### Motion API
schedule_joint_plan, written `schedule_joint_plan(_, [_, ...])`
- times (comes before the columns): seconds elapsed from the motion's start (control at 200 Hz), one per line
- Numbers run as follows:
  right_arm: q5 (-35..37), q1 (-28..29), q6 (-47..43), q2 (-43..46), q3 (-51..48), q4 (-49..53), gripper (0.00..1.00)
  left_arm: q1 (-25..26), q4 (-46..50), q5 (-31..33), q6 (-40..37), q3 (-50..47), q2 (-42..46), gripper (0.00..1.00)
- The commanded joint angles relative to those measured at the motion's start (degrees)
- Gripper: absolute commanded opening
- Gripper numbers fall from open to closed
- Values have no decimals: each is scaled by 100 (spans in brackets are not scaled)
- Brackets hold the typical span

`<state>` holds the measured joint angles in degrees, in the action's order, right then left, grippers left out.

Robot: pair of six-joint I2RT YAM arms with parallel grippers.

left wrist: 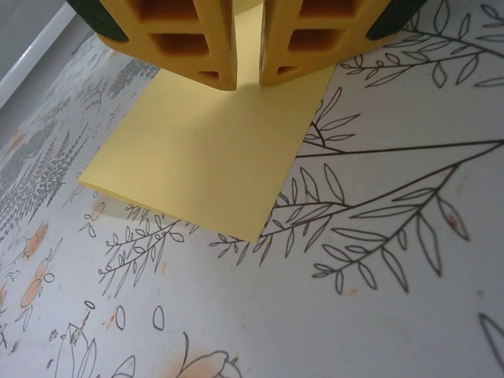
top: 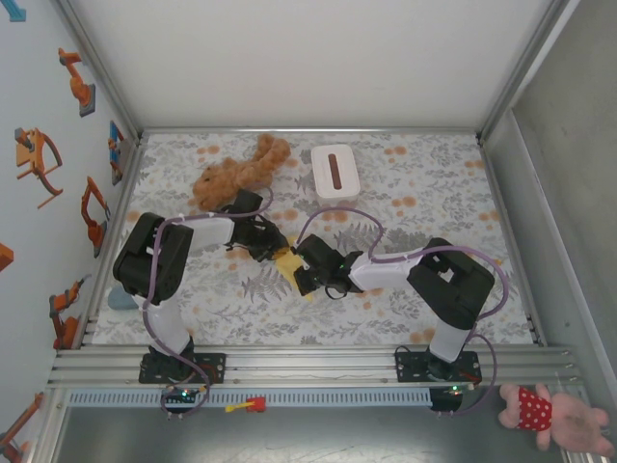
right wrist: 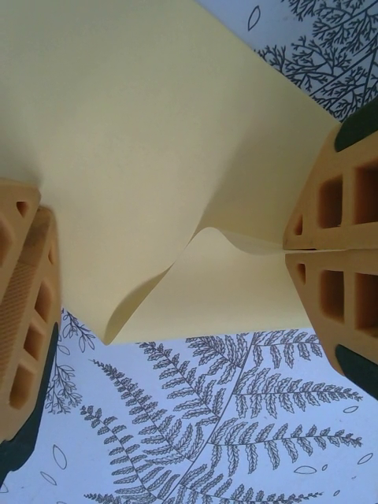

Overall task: Fold a paper plane with a square sheet of paper (pick it up from the middle)
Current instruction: Third fold the triangle at the center of the table.

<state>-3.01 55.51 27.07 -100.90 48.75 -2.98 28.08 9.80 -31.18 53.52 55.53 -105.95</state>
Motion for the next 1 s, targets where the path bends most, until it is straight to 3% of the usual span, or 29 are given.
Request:
schedule_joint_plan(0.0, [136, -49, 84, 48, -138, 78, 0, 31, 520, 22, -209, -16, -233, 15])
schedule_joint_plan(0.997, [213, -61, 146, 126, -235, 139, 0, 27, 676, 77, -272, 146, -311, 13])
